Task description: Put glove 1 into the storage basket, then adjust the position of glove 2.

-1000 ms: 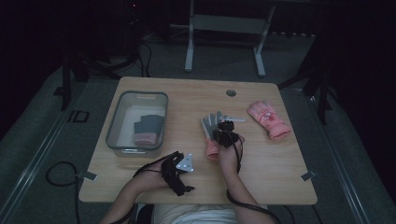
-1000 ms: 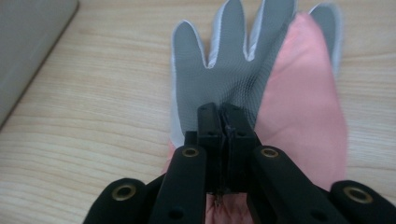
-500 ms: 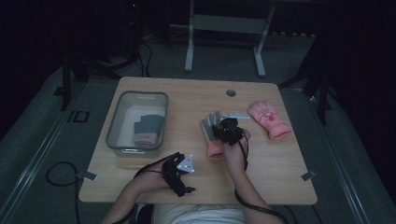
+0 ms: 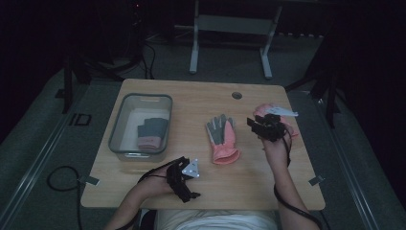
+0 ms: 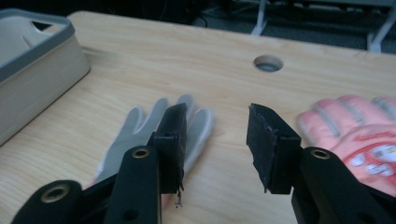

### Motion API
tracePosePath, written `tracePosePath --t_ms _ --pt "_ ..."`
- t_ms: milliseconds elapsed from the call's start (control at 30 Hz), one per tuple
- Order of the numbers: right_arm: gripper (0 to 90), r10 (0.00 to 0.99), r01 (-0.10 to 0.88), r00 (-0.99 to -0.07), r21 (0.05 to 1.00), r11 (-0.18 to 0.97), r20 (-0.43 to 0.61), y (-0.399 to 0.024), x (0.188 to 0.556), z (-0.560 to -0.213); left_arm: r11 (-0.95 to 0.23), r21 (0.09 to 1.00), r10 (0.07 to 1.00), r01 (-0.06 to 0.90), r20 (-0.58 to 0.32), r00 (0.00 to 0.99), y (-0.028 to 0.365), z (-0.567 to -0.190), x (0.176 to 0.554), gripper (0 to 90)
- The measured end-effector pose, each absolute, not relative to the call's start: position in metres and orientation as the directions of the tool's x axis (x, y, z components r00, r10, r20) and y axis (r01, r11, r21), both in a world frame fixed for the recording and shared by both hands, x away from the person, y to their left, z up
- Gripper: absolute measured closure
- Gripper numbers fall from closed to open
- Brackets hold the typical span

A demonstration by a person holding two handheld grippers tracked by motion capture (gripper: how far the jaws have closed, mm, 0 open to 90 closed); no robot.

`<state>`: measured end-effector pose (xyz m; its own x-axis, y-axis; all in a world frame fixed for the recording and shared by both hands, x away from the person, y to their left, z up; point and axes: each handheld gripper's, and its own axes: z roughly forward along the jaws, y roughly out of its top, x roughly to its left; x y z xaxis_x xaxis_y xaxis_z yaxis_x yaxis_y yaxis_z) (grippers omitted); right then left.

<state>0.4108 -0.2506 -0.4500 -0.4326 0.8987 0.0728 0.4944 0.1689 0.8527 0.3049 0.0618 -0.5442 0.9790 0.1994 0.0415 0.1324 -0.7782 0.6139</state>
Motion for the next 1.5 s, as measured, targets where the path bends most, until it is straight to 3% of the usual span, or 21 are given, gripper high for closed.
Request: tracePosePath --t_ms 167,333,533,800,1033,1233,1367,1500 --pt "56.1 0.882 0.445 -0.472 0.863 0.237 0.001 -0.291 0.424 -0.452 -0.784 0.607 0.195 0.126 0.049 0.98 0.063 -0.544 0.304 3.5" --pt "61.4 0.875 0.475 -0.483 0.828 0.296 -0.036 -0.333 0.443 -0.464 -0.77 0.625 0.209 0.129 0.056 0.976 0.065 -0.542 0.304 3.5" --pt "53.8 0.872 0.496 -0.481 0.793 0.353 -0.088 -0.367 0.469 -0.47 -0.784 0.608 0.207 0.126 0.065 0.976 0.065 -0.543 0.303 3.5" --pt "49.8 0.874 0.579 -0.48 0.717 0.387 -0.084 -0.374 0.506 -0.495 -0.795 0.594 0.198 0.127 0.056 0.979 0.065 -0.544 0.302 3.5" --pt "46.0 0.847 0.588 -0.504 0.649 0.482 -0.172 -0.37 0.524 -0.519 -0.782 0.606 0.218 0.144 0.051 0.975 0.07 -0.542 0.305 3.6" --pt "54.5 0.852 0.6 -0.506 0.653 0.462 -0.137 -0.371 0.523 -0.526 -0.802 0.584 0.207 0.13 0.068 0.976 0.068 -0.545 0.305 3.5" --pt "67.3 0.875 0.638 -0.481 0.66 0.396 -0.061 -0.374 0.524 -0.528 -0.804 0.582 0.208 0.125 0.077 0.975 0.069 -0.544 0.306 3.6" --pt "82.5 0.905 0.664 -0.42 0.657 0.357 -0.067 -0.368 0.522 -0.525 -0.804 0.582 0.205 0.126 0.072 0.976 0.07 -0.544 0.306 3.6"
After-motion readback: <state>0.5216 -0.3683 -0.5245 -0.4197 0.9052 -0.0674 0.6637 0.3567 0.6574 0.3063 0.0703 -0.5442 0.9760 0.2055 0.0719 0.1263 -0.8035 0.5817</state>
